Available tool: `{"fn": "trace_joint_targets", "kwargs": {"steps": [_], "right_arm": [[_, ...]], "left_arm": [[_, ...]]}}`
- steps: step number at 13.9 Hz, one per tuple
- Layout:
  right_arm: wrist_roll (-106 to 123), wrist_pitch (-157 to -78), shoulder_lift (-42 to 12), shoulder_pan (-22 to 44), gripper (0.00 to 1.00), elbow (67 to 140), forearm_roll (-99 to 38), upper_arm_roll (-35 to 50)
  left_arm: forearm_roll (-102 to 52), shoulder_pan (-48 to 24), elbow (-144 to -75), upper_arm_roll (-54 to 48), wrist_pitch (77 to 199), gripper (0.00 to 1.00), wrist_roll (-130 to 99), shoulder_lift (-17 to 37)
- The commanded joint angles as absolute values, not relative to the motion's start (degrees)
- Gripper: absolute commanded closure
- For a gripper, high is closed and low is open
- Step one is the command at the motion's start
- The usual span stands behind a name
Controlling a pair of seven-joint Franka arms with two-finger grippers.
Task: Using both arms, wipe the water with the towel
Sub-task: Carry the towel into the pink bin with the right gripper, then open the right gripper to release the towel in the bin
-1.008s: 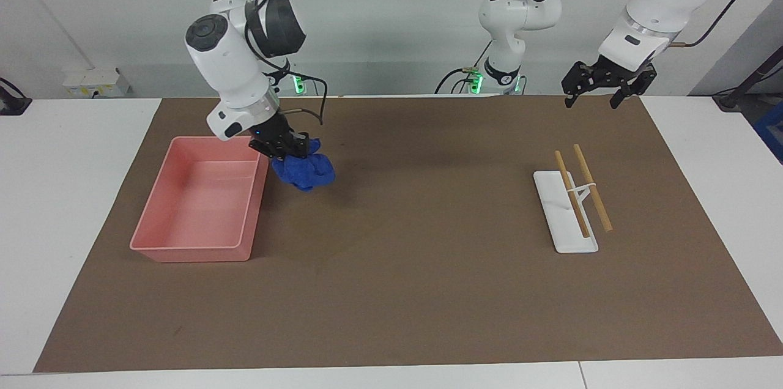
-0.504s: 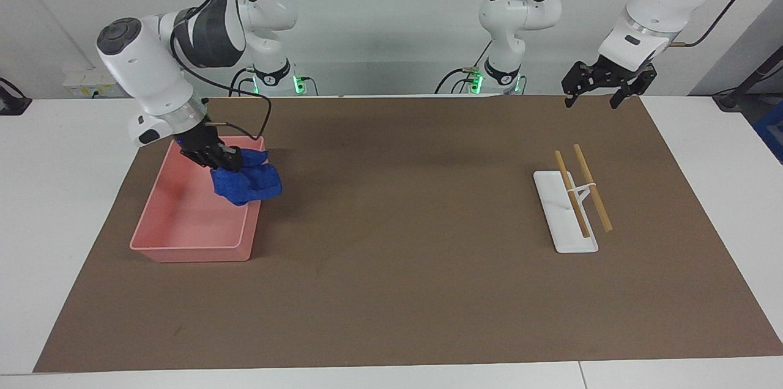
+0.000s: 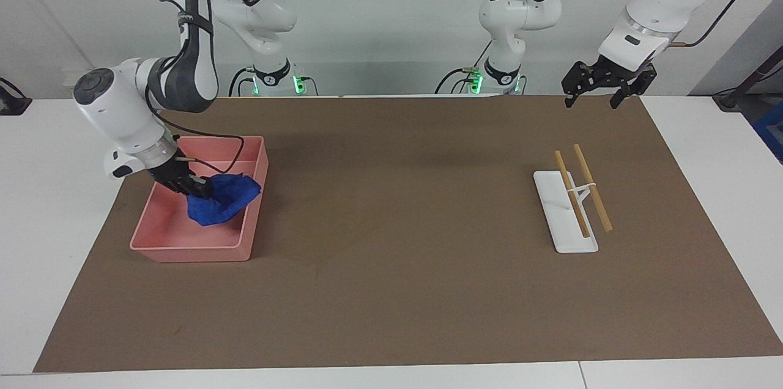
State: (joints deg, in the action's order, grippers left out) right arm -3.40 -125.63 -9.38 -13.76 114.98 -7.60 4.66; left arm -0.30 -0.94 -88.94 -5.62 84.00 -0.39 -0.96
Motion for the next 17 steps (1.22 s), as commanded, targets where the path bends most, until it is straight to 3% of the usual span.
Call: {"fn": "trace_joint_targets", "kwargs": {"steps": [1, 4, 6, 7, 17], "right_arm": [[-1.67, -129.10, -9.14, -15.29, 1.00, 118.20, -6.50, 5.54], [0.87, -128.41, -8.88, -15.64, 1.00, 118.83, -6.50, 5.54], [0.62, -127.88, -8.79, -16.26, 0.32, 118.48, -6.50, 5.54], [0.35, -127.62, -8.44, -16.09, 0.09, 118.22, -6.50, 5.54], [-13.36, -102.95, 2.37, -4.76, 0.02, 104.62, 2.46, 6.15]], "left_arm": [[0.79, -0.79, -90.26, -5.63, 84.20, 0.00, -0.18, -2.20], [0.79, -0.79, -90.26, -5.63, 84.20, 0.00, -0.18, -2.20], [0.79, -0.79, -90.26, -5.63, 84.20, 0.00, -0.18, -2.20], [0.79, -0.79, -90.26, -5.63, 84.20, 0.00, -0.18, -2.20], [0.79, -0.79, -90.26, -5.63, 84.20, 0.00, -0.18, -2.20]]}}
